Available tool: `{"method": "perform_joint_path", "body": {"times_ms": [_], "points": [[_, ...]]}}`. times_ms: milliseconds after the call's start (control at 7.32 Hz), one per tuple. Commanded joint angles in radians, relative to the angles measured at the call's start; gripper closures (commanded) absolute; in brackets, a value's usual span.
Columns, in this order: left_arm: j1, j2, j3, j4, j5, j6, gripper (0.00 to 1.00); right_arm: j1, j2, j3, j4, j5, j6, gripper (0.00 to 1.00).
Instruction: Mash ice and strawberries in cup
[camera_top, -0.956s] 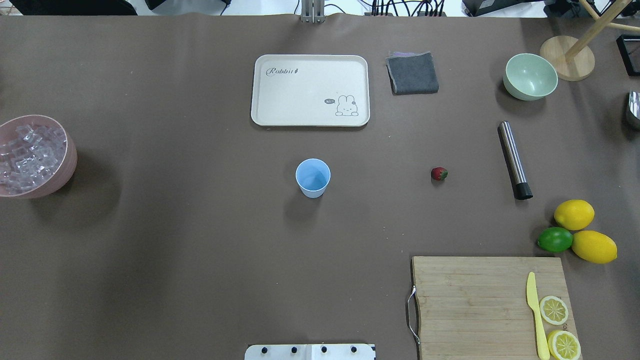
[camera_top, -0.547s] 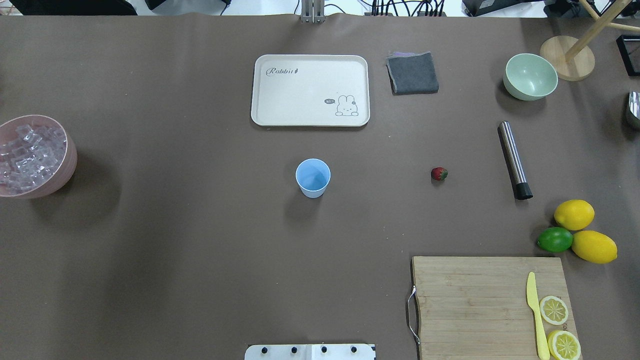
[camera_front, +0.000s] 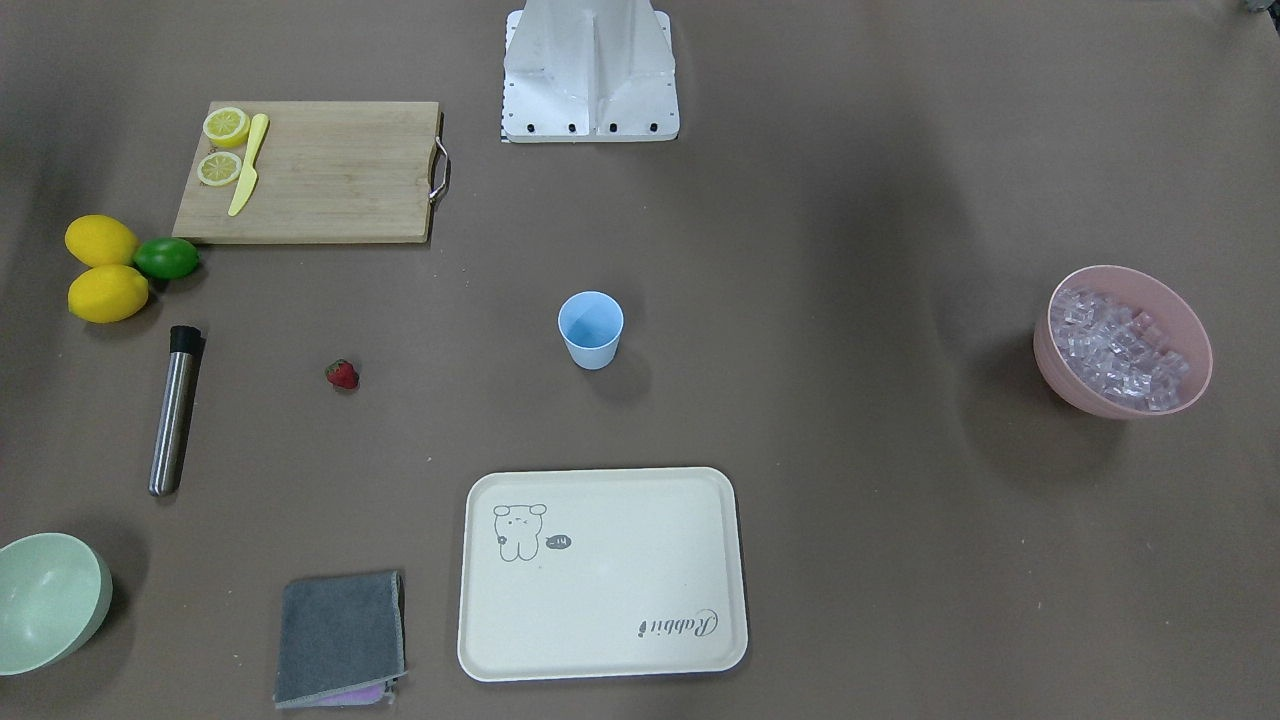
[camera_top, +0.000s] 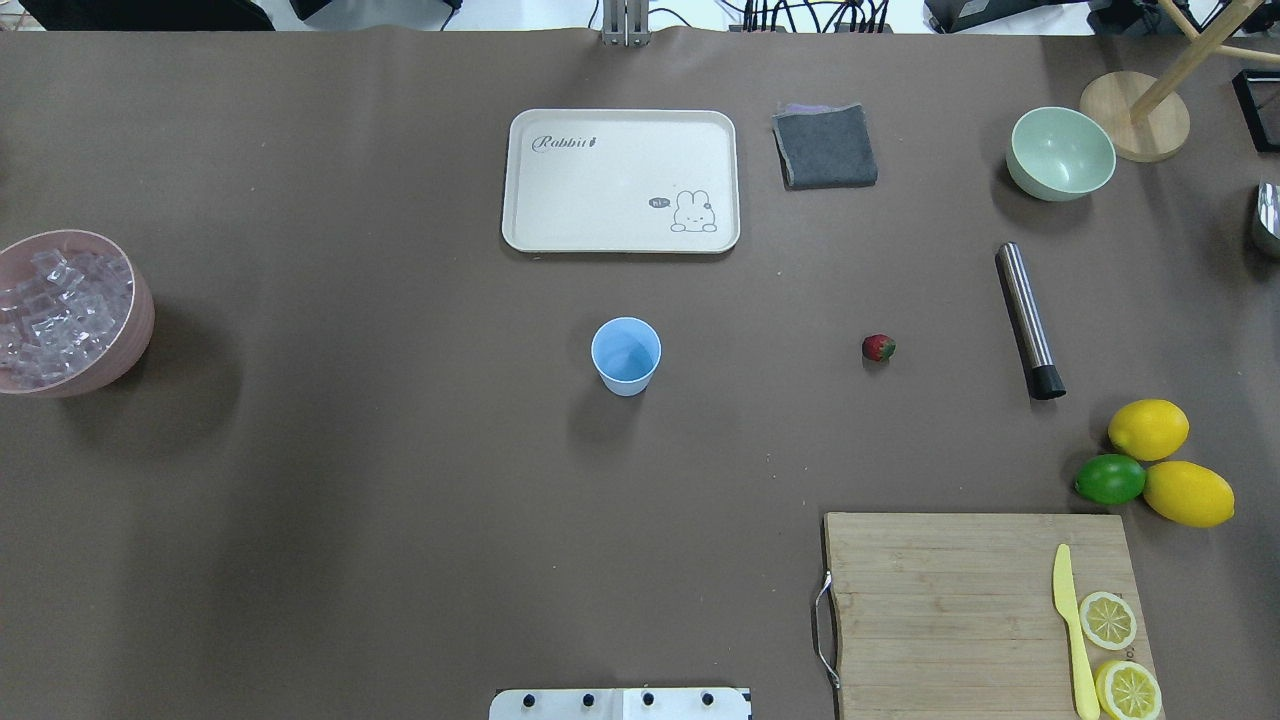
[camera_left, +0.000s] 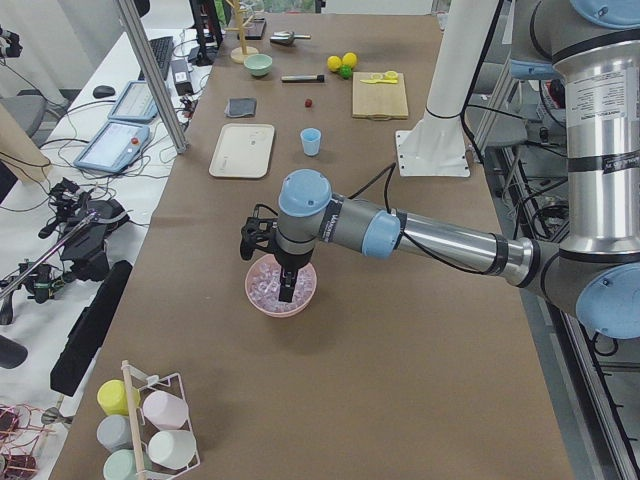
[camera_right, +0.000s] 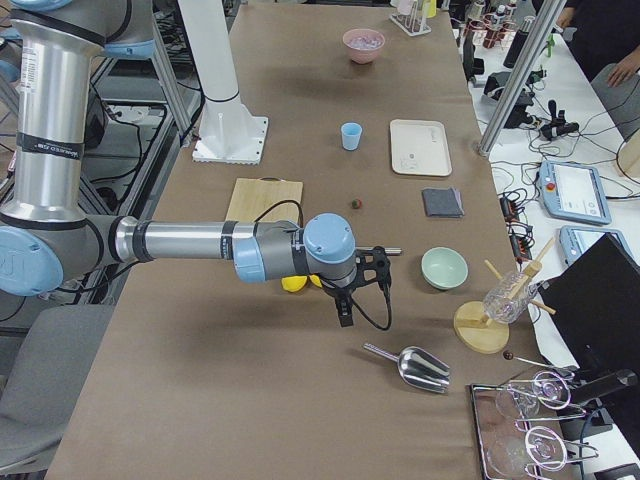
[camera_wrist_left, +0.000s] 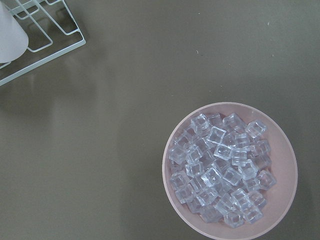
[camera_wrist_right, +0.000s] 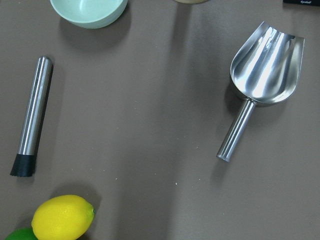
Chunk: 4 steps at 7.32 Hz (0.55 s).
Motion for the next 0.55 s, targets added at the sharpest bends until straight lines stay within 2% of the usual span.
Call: {"method": "perform_joint_path", "body": {"times_ms": [0, 410], "points": [[0.002, -0.002, 0.002, 0.000, 0.001, -0.001, 0.02, -0.001, 0.001, 0.003, 0.003, -0.002, -0.002, 0.00], [0.022, -0.003, 0.002, -0.020, 0.001, -0.002, 0.02, -0.001, 0.003, 0.006, 0.012, 0.005, -0.003, 0.00]]}}
